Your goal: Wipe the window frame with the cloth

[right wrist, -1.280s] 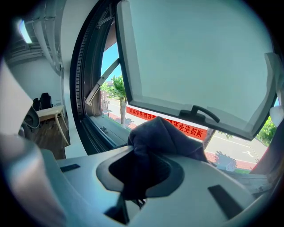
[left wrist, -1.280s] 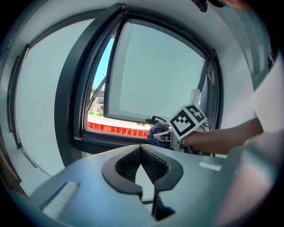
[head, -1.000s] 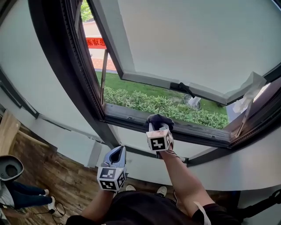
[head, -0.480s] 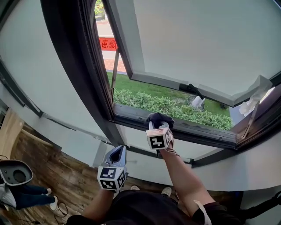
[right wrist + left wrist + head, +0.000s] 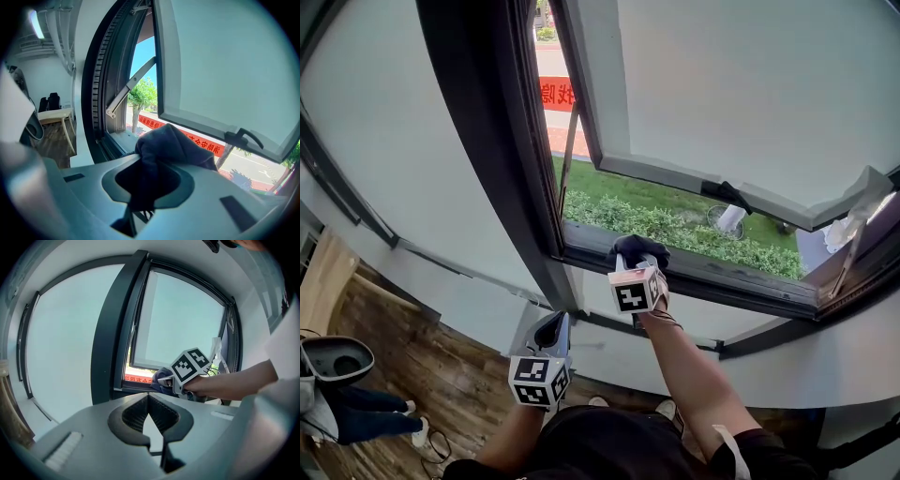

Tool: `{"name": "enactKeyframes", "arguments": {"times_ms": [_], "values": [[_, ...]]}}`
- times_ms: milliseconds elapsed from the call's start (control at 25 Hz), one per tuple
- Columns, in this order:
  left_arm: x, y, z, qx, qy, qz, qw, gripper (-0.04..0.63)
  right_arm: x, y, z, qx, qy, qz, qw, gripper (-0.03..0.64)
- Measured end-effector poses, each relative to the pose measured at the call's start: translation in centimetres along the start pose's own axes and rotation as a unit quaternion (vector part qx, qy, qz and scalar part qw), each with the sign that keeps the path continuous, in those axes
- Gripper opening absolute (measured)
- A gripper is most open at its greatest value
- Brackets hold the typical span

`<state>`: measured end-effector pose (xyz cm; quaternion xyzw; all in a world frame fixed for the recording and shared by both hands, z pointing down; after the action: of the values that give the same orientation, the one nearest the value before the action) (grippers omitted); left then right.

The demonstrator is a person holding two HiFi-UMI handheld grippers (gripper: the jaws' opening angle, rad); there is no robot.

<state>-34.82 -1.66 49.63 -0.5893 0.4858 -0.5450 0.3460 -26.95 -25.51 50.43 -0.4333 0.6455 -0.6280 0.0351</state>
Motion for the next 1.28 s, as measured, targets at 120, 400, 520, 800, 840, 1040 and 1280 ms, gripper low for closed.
{"name": "enactKeyframes", "arguments": {"times_ms": [120,400,520,800,840,1040,1280], "values": [[-0.5,-0.2,-0.9,-0.001,0.005,0.0,1.0,0.009,0.6,0.4,-0.9,-0.003,0.002,0.002,1.0,0.06],[-1.4,-0.5,-2.5,-0.005,0.024,0.004,0.9997,0.009,2.2,1.6,-3.1,-0.014,0.013,0.006,1.0,0.06],[-1.9,-0.5,-3.1,-0.007,0.036,0.005,0.9993,0.009,2.7,2.0,-4.0,-0.022,0.017,0.013,1.0,0.06],[-3.1,-0.6,-4.4,-0.013,0.066,0.005,0.9977,0.009,4.1,3.3,-6.4,-0.04,0.037,0.021,0.998,0.06],[-3.3,-0.6,-4.6,-0.014,0.07,0.006,0.9974,0.009,4.2,3.5,-7.1,-0.047,0.043,0.02,0.998,0.06],[-4.9,-0.2,-5.8,-0.019,0.096,0.011,0.9952,0.009,4.8,3.3,-9.4,-0.095,0.032,0.029,0.995,0.064],[-6.9,-0.7,-6.4,-0.025,0.117,0.017,0.9927,0.009,5.0,3.5,-9.4,-0.083,0.041,0.005,0.996,0.064]]}}
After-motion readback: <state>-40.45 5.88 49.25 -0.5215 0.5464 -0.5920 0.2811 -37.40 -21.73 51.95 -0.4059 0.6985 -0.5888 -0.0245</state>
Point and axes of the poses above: the fingertips, and each gripper's own axes: x forward along the fingers, z to its right, y out of its top, the point moved 9 cm from there along -x, backward along the fingers, and after that the axes turned 1 degree about -y, right-handed, at the moved point
